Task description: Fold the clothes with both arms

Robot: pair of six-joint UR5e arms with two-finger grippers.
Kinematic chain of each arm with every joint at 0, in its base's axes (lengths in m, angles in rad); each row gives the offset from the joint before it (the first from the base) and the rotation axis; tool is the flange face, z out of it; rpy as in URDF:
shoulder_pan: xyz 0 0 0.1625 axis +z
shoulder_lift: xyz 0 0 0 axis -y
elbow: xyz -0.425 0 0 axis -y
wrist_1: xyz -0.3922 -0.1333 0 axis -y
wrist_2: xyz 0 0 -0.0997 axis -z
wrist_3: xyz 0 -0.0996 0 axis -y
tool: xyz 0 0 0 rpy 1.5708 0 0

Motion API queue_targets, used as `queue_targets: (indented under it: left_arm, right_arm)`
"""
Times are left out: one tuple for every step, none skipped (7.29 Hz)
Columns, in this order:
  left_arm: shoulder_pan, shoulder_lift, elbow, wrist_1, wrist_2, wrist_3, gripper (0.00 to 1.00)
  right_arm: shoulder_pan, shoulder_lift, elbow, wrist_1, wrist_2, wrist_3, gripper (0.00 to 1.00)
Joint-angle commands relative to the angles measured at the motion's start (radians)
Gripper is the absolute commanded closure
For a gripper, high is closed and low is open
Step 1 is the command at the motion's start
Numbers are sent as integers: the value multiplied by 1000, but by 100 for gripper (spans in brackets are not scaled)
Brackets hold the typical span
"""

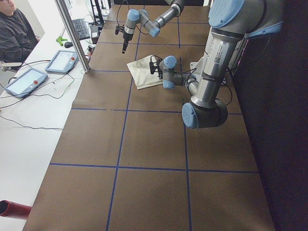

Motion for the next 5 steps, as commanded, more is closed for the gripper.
queue_targets:
  left_arm:
    - [-176, 2, -109, 206, -225, 169, 0]
    - [-254, 37, -180, 383, -294, 387, 0]
    - [-340, 55, -247, 581, -311, 635, 0]
    - [-453, 74, -274, 761, -313, 900, 0]
    - [-582, 98, -273, 854, -319, 1161, 0]
  right_arm:
    - [77, -37, 62, -80, 125, -109, 0]
    - [136, -90, 143, -181, 185, -237, 0]
    - [225, -153, 208, -271, 248, -406, 0]
    - [322, -219, 233, -332, 317, -582, 0]
    - [405, -321, 254, -338, 333, -730, 0]
